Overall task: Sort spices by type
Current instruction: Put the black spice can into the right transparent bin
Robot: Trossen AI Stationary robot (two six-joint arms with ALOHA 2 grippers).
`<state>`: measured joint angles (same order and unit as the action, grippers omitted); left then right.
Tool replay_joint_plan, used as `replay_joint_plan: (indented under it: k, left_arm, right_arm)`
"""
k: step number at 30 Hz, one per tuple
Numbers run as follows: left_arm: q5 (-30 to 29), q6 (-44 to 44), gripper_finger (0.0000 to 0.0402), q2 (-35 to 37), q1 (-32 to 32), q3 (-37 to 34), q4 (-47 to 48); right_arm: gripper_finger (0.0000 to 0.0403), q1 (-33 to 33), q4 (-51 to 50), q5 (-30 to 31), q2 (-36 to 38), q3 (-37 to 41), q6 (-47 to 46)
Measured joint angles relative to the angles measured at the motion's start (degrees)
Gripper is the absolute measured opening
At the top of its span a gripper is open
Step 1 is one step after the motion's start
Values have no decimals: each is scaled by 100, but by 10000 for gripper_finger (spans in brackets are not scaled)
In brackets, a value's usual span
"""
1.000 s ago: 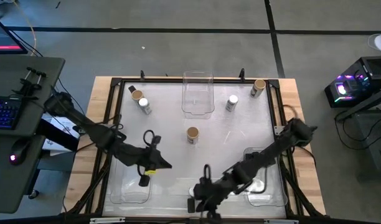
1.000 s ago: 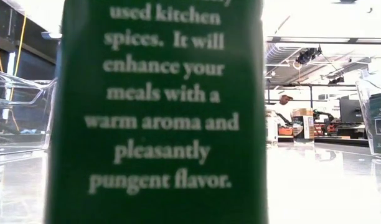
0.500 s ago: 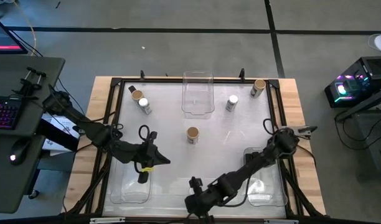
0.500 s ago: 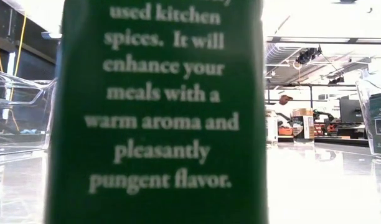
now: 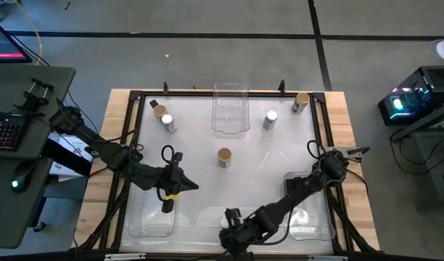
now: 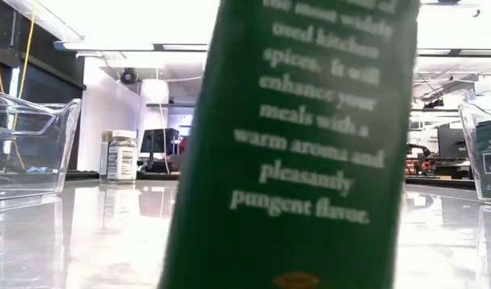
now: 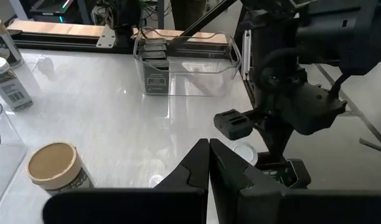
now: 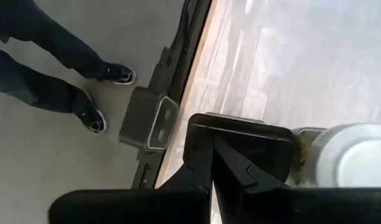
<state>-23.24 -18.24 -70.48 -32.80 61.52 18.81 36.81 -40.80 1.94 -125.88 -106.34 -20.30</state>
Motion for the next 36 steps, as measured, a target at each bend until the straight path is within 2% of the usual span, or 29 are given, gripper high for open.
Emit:
replay_joint_plan:
  k: [6, 15, 22, 29, 36]
  left_arm:
    - [-19, 182, 0, 0, 4, -1, 4]
    - [-139, 240, 0, 0, 15, -2, 49]
    - [-146, 199, 0, 0, 15, -2, 60]
    - [-144, 44, 0, 0, 15, -2, 68]
    - [-101, 32, 0, 0, 13, -2, 70]
  right_arm:
    - [0, 310, -366, -300, -84, 61, -331]
    - [0, 372, -543, -45, -47, 50, -756]
    - [0, 340, 29, 9, -106, 31, -153]
    - [0, 150, 467, 234, -369, 33, -189]
    - [0, 170, 182, 187, -508, 25, -252]
